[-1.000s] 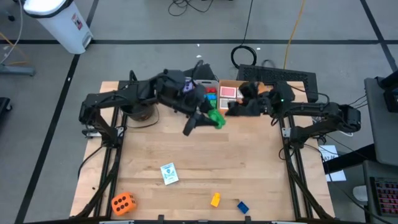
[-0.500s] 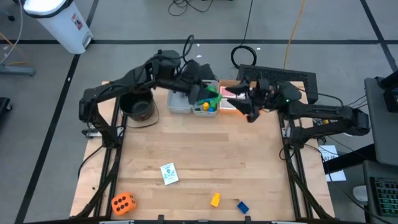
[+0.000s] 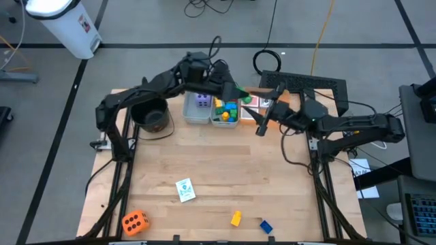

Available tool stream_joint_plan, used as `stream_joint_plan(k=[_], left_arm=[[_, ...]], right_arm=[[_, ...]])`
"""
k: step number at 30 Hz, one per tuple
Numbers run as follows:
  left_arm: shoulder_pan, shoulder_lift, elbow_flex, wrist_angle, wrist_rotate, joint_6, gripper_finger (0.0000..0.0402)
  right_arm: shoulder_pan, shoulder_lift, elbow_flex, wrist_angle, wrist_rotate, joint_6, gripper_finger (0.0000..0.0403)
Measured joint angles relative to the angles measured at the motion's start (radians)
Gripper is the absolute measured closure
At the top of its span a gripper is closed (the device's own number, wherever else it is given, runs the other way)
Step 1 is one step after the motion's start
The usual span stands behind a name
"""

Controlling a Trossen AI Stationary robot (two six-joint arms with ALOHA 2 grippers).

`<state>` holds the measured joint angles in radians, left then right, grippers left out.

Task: Pick & Place Toys
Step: Put the green gamepiece into the right gray bin

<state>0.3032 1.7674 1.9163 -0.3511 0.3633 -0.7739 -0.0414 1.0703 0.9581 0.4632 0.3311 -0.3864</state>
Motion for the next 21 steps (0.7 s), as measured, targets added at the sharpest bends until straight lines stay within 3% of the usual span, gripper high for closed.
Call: stream_joint_plan(k=[12, 21], left_arm=[[-0.001, 0.026, 0.000, 0.076, 0.004, -0.047, 0.0223], [-0.001, 0.026, 0.000, 0.112, 0.003, -0.066, 0.0223]], right_arm=[[0.004, 0.008, 0.000, -0.007, 0.162, -0.091, 0.0161], [0.004, 0.008, 0.000, -0.032, 0.197, -0.116, 0.0161]])
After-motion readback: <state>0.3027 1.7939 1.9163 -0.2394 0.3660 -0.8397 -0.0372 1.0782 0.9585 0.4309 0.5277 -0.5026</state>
